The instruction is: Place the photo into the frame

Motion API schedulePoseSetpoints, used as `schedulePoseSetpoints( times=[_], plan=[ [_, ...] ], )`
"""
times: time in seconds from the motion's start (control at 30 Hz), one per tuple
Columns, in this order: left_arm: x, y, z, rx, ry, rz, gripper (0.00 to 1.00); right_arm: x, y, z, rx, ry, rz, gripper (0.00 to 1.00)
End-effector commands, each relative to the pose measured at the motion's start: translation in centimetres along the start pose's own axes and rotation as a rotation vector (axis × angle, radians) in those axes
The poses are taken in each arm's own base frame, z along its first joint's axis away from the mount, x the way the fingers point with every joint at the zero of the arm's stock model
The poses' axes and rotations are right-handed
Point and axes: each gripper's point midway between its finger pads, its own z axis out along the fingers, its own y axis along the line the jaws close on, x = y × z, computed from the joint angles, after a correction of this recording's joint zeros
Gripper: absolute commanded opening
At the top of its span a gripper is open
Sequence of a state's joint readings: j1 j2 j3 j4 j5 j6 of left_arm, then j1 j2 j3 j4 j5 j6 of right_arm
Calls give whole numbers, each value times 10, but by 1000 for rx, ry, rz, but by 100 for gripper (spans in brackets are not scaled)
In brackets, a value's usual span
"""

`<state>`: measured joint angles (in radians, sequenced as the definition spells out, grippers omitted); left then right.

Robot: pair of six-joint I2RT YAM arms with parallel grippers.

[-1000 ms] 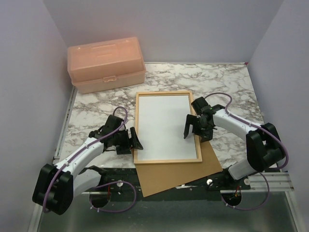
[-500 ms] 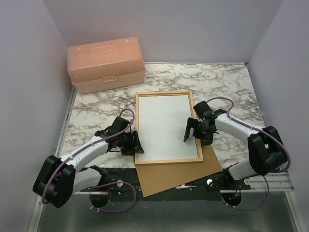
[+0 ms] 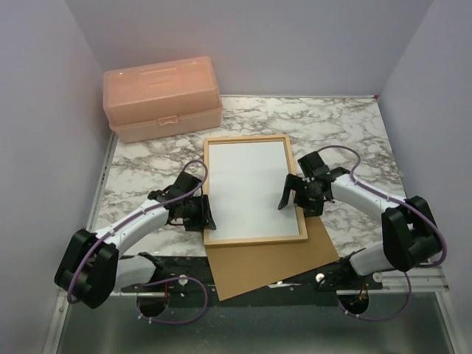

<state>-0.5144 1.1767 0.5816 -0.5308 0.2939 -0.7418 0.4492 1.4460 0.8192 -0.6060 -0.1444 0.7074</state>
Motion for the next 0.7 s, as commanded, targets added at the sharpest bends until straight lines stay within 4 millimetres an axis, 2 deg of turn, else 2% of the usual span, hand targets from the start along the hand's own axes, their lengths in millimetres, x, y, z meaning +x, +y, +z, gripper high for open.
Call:
schedulePoseSetpoints(
  times=[0.0,0.4,0.67],
  plan=[
    [-26,-45,-8,144,-51,48,43,-13,52,-17,-212,-30,24,100],
    [-46,-71,-1,183,-30,70,43,-25,52,-27,-212,-116,54,100],
    [-67,-96,4,196,-28,98,43,-50,48,-22,-136,-164,35,100]
  ],
)
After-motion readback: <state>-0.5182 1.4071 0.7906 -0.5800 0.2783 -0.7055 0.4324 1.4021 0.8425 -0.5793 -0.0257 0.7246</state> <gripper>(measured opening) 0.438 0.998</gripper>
